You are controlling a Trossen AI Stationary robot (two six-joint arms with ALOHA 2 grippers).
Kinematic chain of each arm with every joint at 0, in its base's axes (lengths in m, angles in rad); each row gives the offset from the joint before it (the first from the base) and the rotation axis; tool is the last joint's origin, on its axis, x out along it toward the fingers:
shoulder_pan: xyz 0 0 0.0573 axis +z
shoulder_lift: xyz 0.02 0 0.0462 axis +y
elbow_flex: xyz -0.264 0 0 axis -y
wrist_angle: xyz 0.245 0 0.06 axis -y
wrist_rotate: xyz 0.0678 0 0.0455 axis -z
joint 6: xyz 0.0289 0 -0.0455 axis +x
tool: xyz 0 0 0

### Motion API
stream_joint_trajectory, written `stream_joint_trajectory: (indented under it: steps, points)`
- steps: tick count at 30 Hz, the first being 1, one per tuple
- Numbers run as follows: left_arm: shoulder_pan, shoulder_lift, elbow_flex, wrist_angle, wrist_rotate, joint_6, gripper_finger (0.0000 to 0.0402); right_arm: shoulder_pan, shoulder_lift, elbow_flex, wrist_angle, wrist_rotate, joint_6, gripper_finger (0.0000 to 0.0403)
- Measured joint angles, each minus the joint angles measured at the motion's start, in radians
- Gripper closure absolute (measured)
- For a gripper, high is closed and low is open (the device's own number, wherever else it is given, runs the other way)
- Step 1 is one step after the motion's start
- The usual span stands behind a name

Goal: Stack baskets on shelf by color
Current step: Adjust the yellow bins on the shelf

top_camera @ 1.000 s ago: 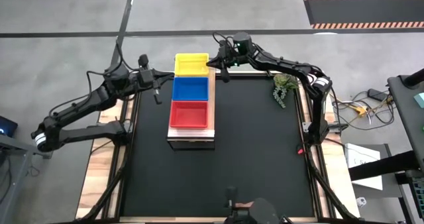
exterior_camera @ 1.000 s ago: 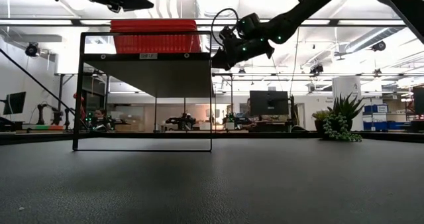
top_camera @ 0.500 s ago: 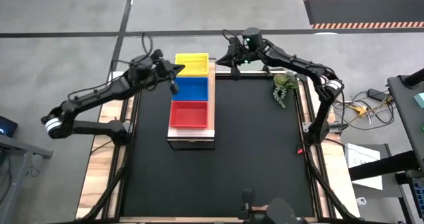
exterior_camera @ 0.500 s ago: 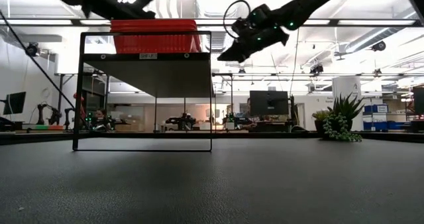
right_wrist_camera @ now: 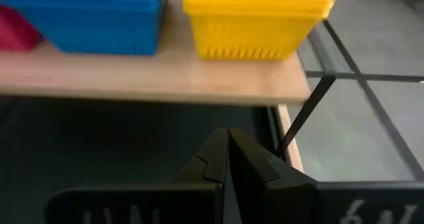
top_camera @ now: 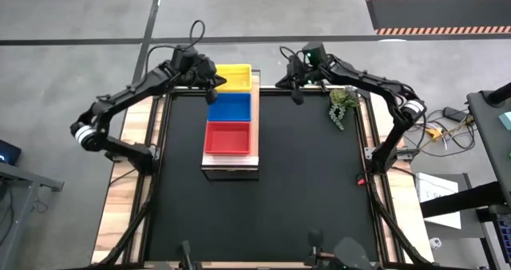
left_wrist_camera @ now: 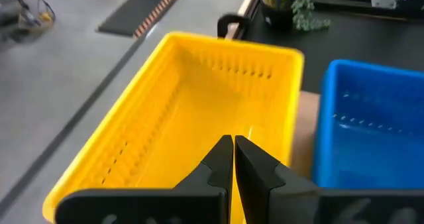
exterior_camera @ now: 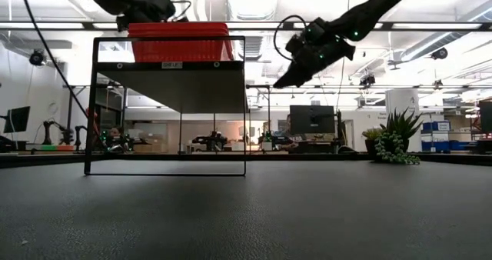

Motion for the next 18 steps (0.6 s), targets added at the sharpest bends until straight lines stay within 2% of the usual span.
stream_joint_trajectory:
  steps: [10, 14, 18]
  points:
    - [0.012, 0.037, 0.011, -0.027, 0.014, -0.007, 0.0402, -0.024, -0.036, -0.061, -0.001, -0.003, -0.026, 0.0394]
    - [0.012, 0.037, 0.010, -0.044, 0.014, -0.008, 0.0402, -0.040, -0.038, -0.062, 0.002, -0.069, -0.023, 0.0394]
    - [0.012, 0.037, 0.010, -0.052, 0.014, -0.009, 0.0402, -0.041, -0.038, -0.064, 0.001, -0.081, -0.021, 0.0394]
